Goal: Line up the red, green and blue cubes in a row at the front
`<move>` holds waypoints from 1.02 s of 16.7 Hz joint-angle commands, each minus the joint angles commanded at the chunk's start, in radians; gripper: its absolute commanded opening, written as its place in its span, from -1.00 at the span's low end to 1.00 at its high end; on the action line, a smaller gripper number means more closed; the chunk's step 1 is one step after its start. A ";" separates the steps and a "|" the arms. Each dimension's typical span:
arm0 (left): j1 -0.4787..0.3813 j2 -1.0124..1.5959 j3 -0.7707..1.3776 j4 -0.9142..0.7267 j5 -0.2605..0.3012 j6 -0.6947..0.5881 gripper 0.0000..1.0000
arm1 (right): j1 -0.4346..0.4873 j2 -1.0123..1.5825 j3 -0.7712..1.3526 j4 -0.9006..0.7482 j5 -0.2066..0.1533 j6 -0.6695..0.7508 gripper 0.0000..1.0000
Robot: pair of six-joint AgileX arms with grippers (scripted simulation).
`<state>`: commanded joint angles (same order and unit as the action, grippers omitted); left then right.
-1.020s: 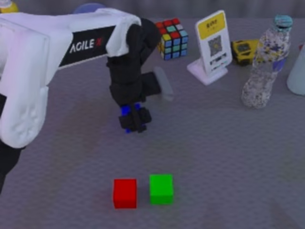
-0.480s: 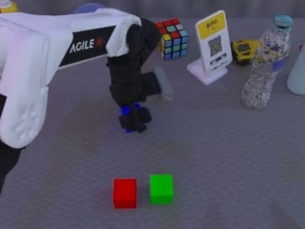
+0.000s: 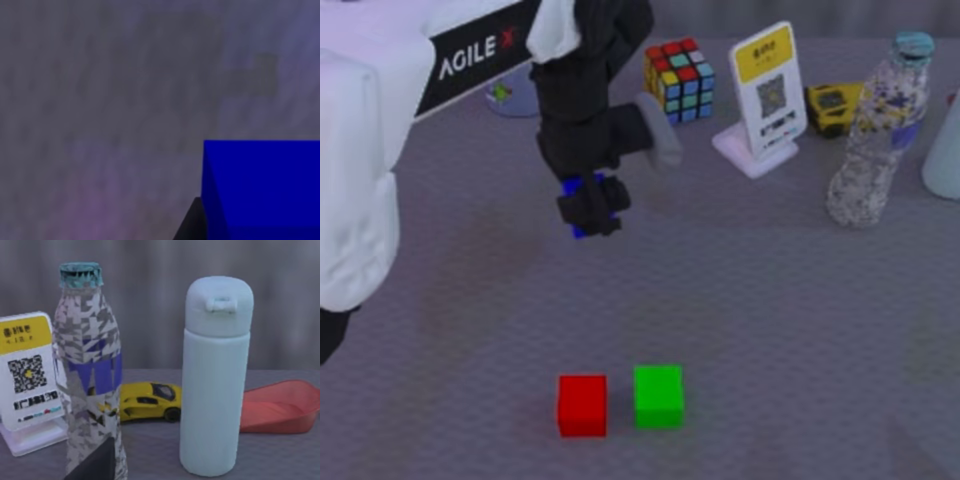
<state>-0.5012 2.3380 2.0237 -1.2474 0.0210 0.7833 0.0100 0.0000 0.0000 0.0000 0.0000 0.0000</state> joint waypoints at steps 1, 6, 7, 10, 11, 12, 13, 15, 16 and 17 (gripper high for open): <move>0.002 -0.007 0.013 -0.015 0.000 -0.001 -1.00 | 0.000 0.000 0.000 0.000 0.000 0.000 1.00; -0.005 -0.006 0.015 -0.016 0.000 -0.001 -1.00 | 0.000 0.000 0.000 0.000 0.000 0.000 1.00; -0.017 -0.008 0.015 -0.017 0.000 -0.006 -1.00 | 0.000 0.000 0.000 0.000 0.000 0.000 1.00; -0.120 -0.028 0.001 -0.019 -0.002 -0.048 -1.00 | 0.000 0.000 0.000 0.000 0.000 0.000 1.00; -0.175 -0.038 -0.009 -0.020 -0.002 -0.069 -1.00 | 0.000 0.000 0.000 0.000 0.000 0.000 1.00; -0.236 -0.049 -0.020 -0.021 -0.003 -0.094 -1.00 | 0.000 0.000 0.000 0.000 0.000 0.000 1.00; -0.301 -0.059 -0.031 -0.023 -0.003 -0.120 -1.00 | 0.000 0.000 0.000 0.000 0.000 0.000 1.00; -0.415 -0.079 -0.052 -0.027 -0.003 -0.170 -1.00 | 0.000 0.000 0.000 0.000 0.000 0.000 1.00; -0.458 -0.089 -0.061 -0.028 -0.003 -0.192 -1.00 | 0.000 0.000 0.000 0.000 0.000 0.000 1.00; -0.490 -0.099 -0.069 -0.027 -0.003 -0.210 -1.00 | 0.000 0.000 0.000 0.000 0.000 0.000 1.00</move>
<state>-0.9912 2.2391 1.9548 -1.2745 0.0177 0.5737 0.0100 0.0000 0.0000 0.0000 0.0000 0.0000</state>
